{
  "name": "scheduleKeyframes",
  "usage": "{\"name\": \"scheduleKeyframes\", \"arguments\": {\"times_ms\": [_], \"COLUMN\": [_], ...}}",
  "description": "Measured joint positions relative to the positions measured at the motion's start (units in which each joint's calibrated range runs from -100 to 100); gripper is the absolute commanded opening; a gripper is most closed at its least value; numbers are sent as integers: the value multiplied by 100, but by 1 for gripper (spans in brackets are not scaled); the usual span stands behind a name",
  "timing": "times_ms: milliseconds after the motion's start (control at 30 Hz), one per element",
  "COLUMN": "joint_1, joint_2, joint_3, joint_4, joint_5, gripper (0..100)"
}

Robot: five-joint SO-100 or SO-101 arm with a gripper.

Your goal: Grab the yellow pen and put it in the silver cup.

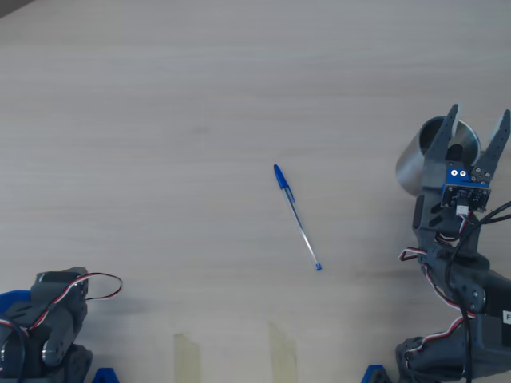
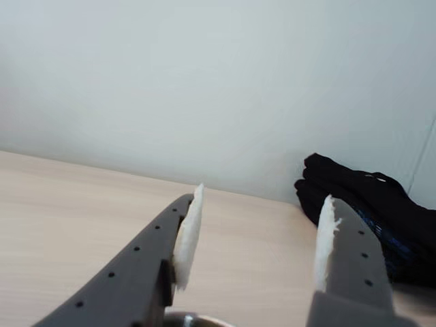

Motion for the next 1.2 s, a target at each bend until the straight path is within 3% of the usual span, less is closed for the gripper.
{"name": "scheduleKeyframes", "arguments": {"times_ms": [333, 733, 1200], "joint_1": [-275, -396, -761], "joint_2": [-1879, -3859, -6403], "joint_3": [505, 1164, 2219], "joint_4": [1884, 4372, 6533], "joint_5": [-26, -670, -936], "gripper": [28, 28, 28]}}
